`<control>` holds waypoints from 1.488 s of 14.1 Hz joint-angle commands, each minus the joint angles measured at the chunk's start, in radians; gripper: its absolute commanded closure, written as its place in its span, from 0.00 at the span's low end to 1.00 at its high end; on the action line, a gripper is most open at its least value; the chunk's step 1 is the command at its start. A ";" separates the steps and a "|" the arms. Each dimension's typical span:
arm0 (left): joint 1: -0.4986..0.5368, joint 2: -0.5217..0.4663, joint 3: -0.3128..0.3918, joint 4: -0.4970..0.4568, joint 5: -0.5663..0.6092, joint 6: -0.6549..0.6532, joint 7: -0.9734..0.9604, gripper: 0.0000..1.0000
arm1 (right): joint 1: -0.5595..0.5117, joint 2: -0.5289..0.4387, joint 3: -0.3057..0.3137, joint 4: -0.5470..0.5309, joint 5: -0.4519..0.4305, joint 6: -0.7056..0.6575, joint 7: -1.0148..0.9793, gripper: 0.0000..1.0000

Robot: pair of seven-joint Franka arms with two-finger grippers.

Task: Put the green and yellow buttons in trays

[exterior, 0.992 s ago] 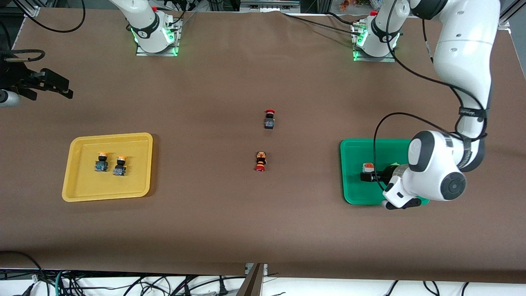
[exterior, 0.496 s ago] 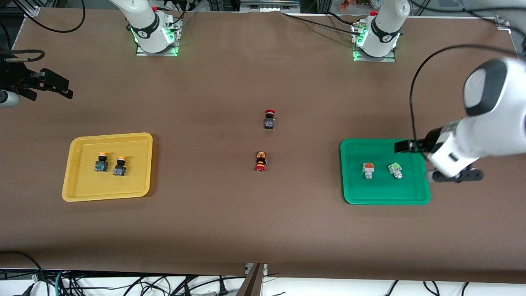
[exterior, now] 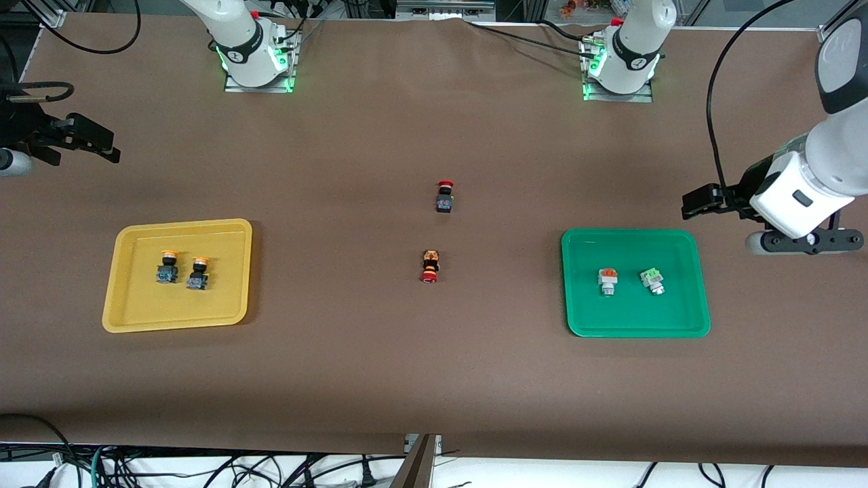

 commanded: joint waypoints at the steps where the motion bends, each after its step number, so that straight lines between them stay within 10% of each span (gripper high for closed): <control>1: 0.005 -0.058 0.004 -0.047 0.023 -0.011 0.060 0.00 | -0.013 0.007 0.011 0.022 -0.014 -0.013 -0.018 0.00; 6: 0.006 -0.243 0.083 -0.354 0.018 0.209 0.152 0.00 | -0.013 0.007 0.011 0.022 -0.014 -0.013 -0.018 0.00; 21: 0.043 -0.203 0.091 -0.207 0.020 0.180 0.146 0.00 | -0.013 0.007 0.010 0.022 -0.014 -0.013 -0.020 0.00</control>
